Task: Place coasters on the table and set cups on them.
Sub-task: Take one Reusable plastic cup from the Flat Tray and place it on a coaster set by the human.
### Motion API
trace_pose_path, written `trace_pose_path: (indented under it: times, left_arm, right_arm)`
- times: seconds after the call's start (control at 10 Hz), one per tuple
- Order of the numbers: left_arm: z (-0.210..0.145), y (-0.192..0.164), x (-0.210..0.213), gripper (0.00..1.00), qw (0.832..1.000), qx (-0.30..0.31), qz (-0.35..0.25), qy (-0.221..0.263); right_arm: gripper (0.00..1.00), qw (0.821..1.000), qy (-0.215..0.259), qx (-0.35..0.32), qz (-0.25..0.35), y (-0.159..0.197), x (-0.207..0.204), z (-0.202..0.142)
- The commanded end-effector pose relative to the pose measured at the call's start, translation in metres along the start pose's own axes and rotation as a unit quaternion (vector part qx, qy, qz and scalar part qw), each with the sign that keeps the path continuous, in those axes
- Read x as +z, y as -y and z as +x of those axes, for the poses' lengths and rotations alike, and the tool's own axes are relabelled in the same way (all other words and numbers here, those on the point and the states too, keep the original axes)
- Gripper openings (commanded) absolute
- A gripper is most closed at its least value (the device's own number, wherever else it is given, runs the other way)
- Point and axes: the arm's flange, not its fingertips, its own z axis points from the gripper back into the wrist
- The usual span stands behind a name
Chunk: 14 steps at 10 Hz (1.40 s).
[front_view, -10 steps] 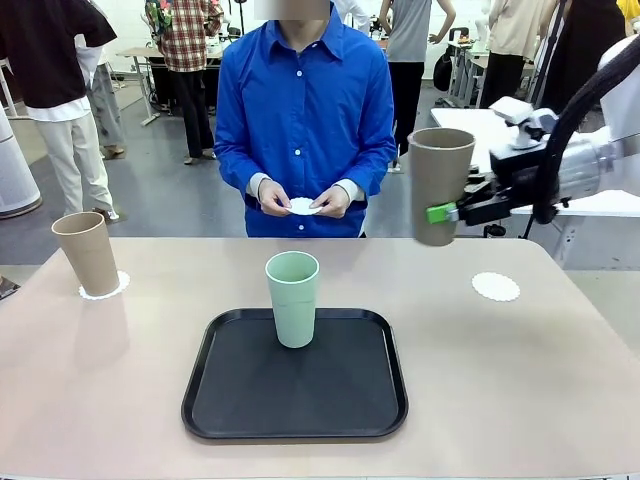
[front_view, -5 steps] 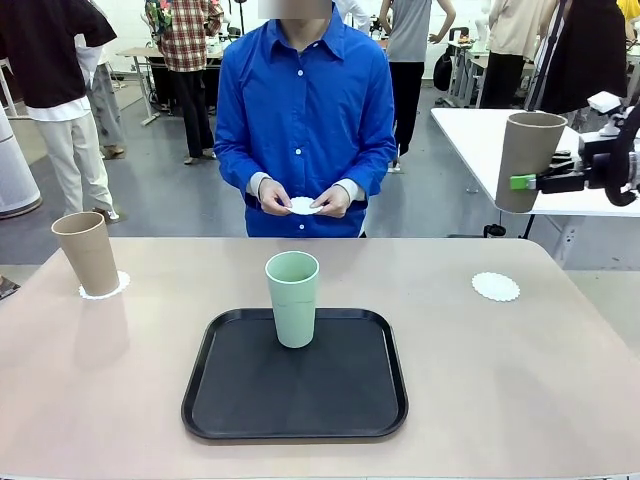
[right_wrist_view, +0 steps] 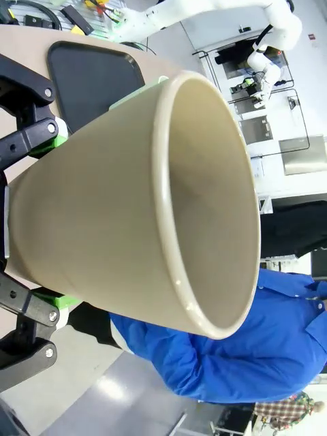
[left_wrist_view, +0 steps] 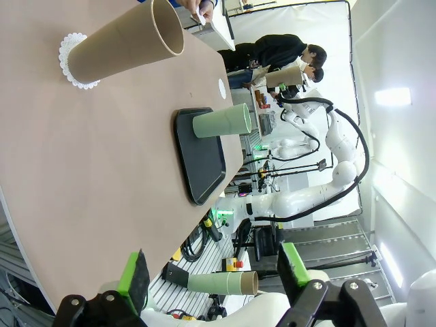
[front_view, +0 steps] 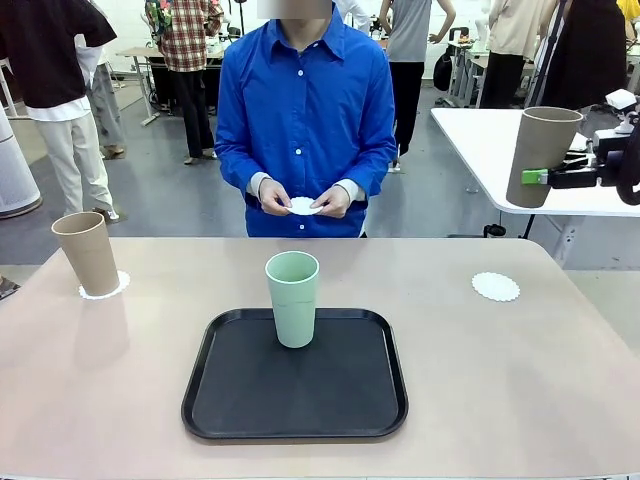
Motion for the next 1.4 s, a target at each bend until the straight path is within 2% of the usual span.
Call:
trace_pose_path:
  times: [0.0,0.6,0.7,0.9,1.3]
  left_arm:
    - [0.0,0.002,0.001,1.0,1.0,0.0,0.003,0.001]
    - [0.0,0.002,0.001,1.0,1.0,0.0,0.003,0.001]
    - [0.0,0.002,0.001,1.0,1.0,0.0,0.003,0.001]
    - [0.0,0.002,0.001,1.0,1.0,0.0,0.003,0.001]
    - [0.0,0.002,0.001,1.0,1.0,0.0,0.003,0.001]
  right_arm:
    - [0.83,1.0,-0.001,-0.001,-0.003,0.001,0.002,-0.001]
    - [0.83,1.0,-0.001,0.0,-0.001,0.0,0.001,-0.001]
    - [0.83,0.999,-0.009,0.023,0.041,0.014,0.0,-0.018]
    - [0.83,0.995,-0.007,0.051,0.08,0.03,-0.003,-0.047]
    - [0.83,0.99,-0.01,0.063,0.13,0.044,-0.025,-0.098]
